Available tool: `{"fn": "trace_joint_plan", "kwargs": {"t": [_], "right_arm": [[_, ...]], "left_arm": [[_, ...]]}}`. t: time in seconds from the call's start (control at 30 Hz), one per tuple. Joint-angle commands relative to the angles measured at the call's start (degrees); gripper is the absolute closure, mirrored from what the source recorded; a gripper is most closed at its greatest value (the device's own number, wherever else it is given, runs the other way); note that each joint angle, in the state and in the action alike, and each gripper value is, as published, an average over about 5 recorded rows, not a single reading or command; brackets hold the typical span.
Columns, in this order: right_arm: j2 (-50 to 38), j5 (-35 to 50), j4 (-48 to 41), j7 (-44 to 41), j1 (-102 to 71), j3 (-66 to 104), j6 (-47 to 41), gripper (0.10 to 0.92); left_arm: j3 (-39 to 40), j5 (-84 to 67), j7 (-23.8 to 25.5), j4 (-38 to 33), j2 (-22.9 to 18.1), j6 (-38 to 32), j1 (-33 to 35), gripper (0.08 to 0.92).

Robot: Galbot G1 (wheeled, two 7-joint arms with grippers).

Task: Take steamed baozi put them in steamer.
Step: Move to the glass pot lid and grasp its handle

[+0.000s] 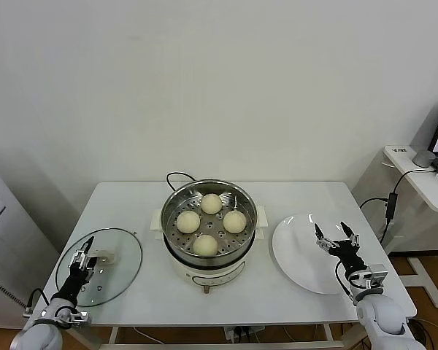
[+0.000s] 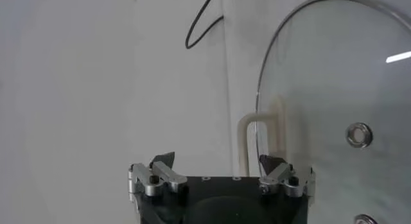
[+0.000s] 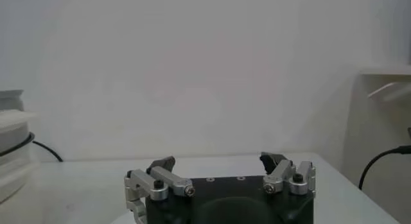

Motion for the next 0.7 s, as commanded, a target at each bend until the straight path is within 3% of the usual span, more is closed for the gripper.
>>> {"fn": "trace_joint_plan", "kwargs": {"t": [0.03,0.37,0.63,0.7], "right_arm": [[0.20,-0.02,0.26,0.09,0.43,-0.15,-0.31,0.203],[-0.09,0.25,0.40,0.22,1.15,-0.16,-0.80,0.203],[-0.53,0.73,0.90,0.26,1.26,-0.01,-1.07,0.203],[-0.65,0.87,1.17,0.30,1.28,0.08,-1.14,0.203]], "left_arm": [[0.26,-0.88,0.61,0.56,-0.17,-0.41,-0.75,0.355],[-0.37,-4.37,0.51,-1.86,0.41,-2.76,0.05,0.640],[-1.68,-8.97,3.05,-11.10,3.53,-1.69,1.63,0.863],[-1.98,-9.97,3.85,-12.85,4.63,-1.16,1.68,0.887]]}}
